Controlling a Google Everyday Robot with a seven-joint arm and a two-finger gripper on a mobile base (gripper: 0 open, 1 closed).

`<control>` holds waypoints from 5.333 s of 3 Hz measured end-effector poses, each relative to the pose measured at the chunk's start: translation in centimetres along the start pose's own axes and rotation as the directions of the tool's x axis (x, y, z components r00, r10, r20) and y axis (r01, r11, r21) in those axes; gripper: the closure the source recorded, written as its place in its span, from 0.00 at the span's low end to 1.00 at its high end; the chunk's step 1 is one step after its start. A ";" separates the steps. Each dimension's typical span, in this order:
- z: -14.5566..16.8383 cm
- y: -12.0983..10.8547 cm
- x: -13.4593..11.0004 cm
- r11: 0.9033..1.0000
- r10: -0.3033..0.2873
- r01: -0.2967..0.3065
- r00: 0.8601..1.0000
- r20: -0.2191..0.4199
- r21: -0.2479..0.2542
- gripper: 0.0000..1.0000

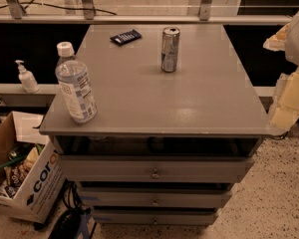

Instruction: Knock blue plastic bottle over

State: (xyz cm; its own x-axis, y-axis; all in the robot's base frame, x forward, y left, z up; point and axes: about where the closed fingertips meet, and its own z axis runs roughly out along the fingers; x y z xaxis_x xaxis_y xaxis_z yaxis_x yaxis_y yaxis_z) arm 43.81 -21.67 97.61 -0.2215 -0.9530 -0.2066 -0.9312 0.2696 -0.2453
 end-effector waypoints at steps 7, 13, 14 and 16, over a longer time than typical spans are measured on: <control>5.9 0.6 -14.0 0.993 0.044 0.027 0.815 0.578 -0.113 0.00; 13.5 4.9 -33.9 0.959 0.145 0.161 0.433 0.890 -0.235 0.00; 14.5 4.8 -35.2 0.958 0.137 0.171 0.427 0.894 -0.229 0.00; 17.5 4.6 -39.5 0.955 0.125 0.202 0.389 0.912 -0.217 0.18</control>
Offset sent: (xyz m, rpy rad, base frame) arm 0.0190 0.0226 -0.0293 0.2709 -0.0184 0.0077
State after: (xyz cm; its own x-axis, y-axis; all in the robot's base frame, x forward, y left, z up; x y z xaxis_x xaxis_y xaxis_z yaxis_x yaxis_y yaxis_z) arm 53.33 19.60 88.07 0.0612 -0.2114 -0.9755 -0.9969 0.0354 -0.0702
